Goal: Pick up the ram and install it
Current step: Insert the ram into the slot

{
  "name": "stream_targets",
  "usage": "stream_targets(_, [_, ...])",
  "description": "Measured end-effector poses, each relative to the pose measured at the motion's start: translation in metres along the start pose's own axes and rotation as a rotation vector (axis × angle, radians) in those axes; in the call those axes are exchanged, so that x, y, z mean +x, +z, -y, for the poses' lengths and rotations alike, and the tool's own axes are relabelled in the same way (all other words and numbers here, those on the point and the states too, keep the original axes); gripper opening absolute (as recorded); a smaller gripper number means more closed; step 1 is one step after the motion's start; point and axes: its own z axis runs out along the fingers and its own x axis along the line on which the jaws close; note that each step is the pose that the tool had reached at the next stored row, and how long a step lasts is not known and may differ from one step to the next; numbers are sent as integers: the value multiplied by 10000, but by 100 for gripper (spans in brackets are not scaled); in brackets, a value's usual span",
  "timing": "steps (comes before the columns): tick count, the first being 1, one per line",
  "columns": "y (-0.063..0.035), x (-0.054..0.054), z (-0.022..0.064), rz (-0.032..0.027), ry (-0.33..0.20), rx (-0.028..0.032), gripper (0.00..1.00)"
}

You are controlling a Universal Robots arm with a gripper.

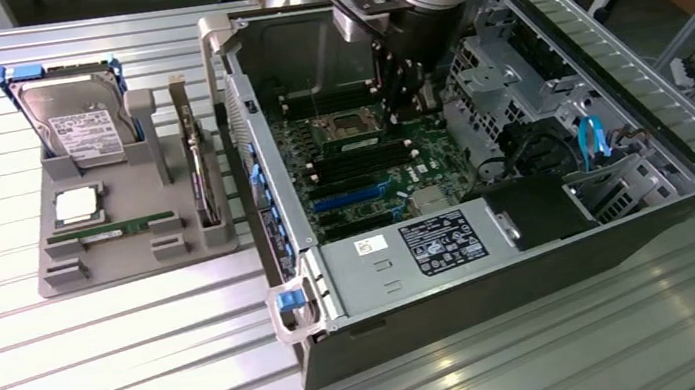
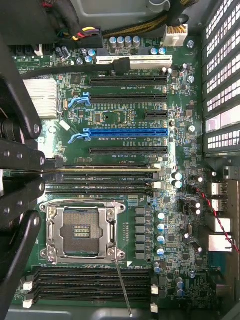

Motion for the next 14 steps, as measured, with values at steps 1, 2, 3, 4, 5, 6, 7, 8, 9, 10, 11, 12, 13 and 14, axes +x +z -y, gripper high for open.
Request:
stream_targets(1, [11, 0, 0, 6, 0, 1, 11])
stream_targets(2, [26, 0, 1, 3, 0, 0, 11])
stream_targets(3, [50, 0, 1, 4, 0, 0, 11])
stream_targets(4, [75, -1, 2, 3, -1, 0, 11])
stream_targets(5, [92, -1, 2, 3, 0, 0, 11])
stream_targets(6, [267, -3, 7, 3, 0, 0, 11])
stream_targets(7, [284, -3, 7, 3, 0, -1, 11])
stream_targets(8, [293, -3, 8, 4, 0, 0, 11])
stream_targets(9, [298, -3, 8, 3, 0, 0, 11])
stream_targets(10, [298, -3, 8, 2, 0, -1, 11])
stream_targets(11, [298, -3, 8, 2, 0, -1, 11])
stream_targets(12, [298, -3, 8, 1, 0, -1, 11])
stream_targets(13, [298, -3, 8, 2, 0, -1, 11])
stream_targets(14, [298, -3, 8, 2, 0, 0, 11])
